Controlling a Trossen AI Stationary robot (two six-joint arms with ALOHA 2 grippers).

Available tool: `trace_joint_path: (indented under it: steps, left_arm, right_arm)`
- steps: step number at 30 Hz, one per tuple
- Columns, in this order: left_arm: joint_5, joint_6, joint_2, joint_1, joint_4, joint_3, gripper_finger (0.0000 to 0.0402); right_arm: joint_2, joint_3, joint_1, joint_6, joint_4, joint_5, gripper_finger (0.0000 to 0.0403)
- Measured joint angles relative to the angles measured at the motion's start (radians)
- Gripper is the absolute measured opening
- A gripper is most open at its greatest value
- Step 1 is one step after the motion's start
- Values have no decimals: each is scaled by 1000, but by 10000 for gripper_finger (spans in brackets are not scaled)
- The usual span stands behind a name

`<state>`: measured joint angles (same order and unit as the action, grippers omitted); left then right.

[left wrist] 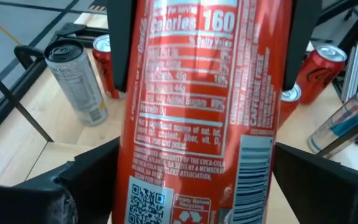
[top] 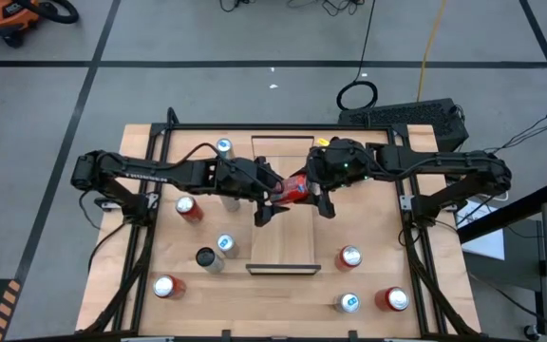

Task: Place canned beverage on shelf
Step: Put the top right orange soda can on the shelf

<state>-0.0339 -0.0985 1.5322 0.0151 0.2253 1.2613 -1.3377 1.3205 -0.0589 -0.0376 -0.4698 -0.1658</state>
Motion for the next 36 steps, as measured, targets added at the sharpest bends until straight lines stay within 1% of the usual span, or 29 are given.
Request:
trace_joint_path:
  steps: [4, 8, 11, 21, 24, 31, 33, 36]
  left_arm:
    - [-1, 0, 0, 0, 1, 0, 355]
    - [-1, 5, 0, 1, 5, 0, 319]
    - [-1, 9, 0, 2, 5, 0, 300]
    - [-1, 7, 0, 2, 0, 0, 290]
    - [-1, 7, 0, 8, -17, -1, 290]
    - [-11, -6, 0, 25, -73, -1, 289]
    - [-11, -11, 0, 32, -101, -1, 289]
    - [-10, -29, -11, 38, -128, -1, 289]
  right_arm:
    - [0, 0, 0, 13, -5, -22, 267]
    - [0, 0, 0, 19, -5, -26, 267]
    - [0, 0, 0, 22, -5, -27, 267]
    - [0, 0, 0, 30, -6, -27, 272]
    - [5, 0, 0, 52, -5, -28, 293]
    - [30, 1, 1, 128, 12, -18, 365]
    - [54, 1, 1, 144, 10, -18, 379]
    - [94, 1, 2, 190, 20, -22, 389]
